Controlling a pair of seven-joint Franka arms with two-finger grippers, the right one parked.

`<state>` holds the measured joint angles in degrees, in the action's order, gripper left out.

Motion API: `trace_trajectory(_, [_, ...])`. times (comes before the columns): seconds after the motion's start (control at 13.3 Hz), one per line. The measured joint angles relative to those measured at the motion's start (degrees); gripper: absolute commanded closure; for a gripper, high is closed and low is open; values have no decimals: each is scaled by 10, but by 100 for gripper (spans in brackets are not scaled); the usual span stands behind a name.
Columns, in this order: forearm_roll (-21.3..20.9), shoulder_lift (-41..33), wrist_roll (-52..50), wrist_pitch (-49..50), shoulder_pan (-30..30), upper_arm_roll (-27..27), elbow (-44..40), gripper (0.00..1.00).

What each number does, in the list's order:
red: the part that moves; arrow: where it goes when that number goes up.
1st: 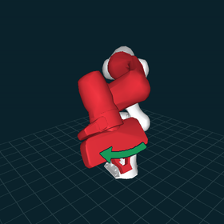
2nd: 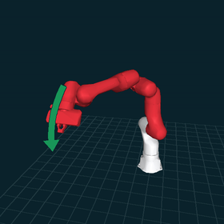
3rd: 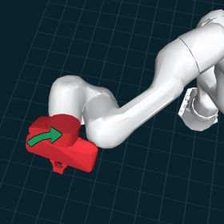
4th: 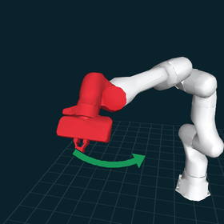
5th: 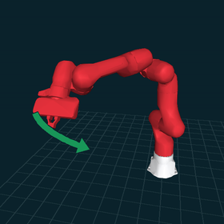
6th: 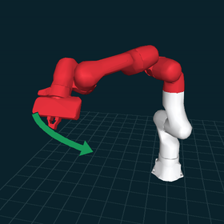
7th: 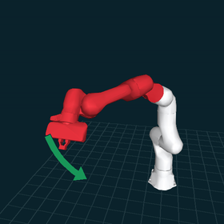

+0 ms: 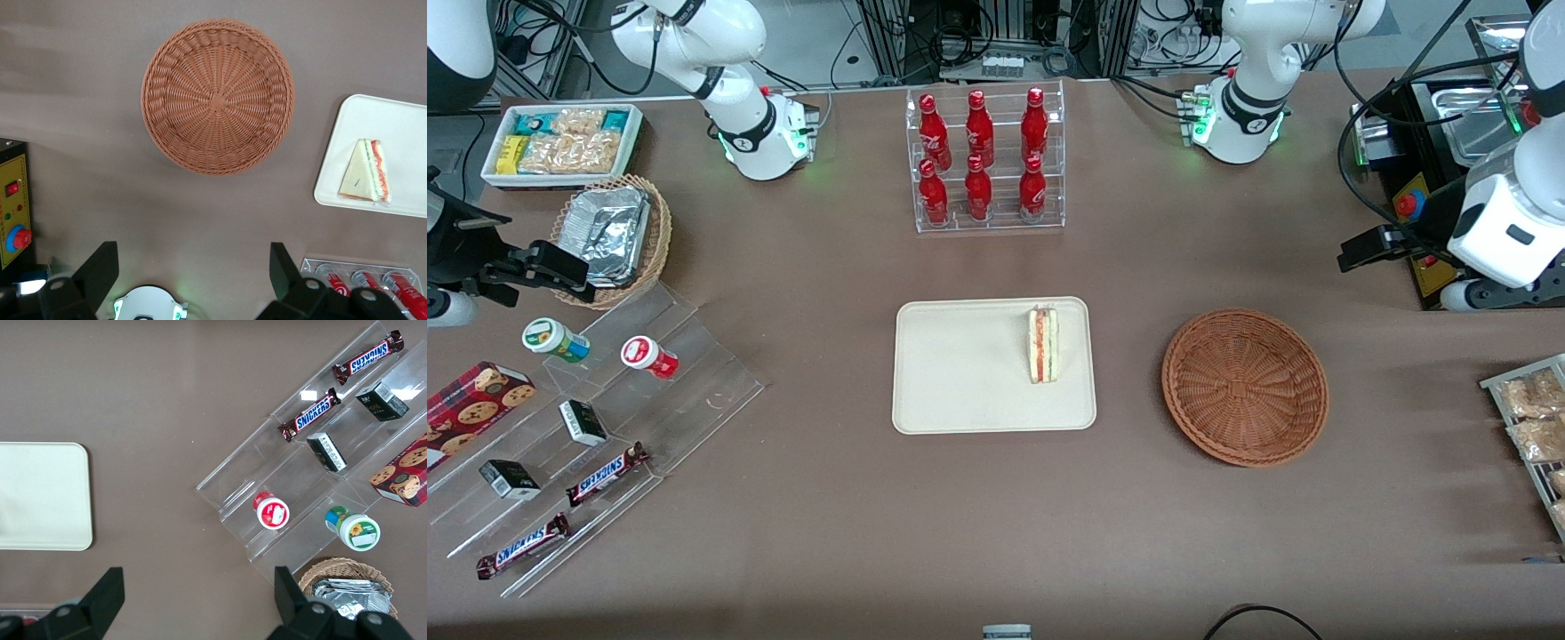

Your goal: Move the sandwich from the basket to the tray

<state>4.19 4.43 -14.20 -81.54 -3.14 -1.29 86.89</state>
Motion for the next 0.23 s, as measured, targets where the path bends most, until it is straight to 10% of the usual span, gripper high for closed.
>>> trace_trajectory(0.23, [-28, -2, 44, 0, 1, -1, 2, 0])
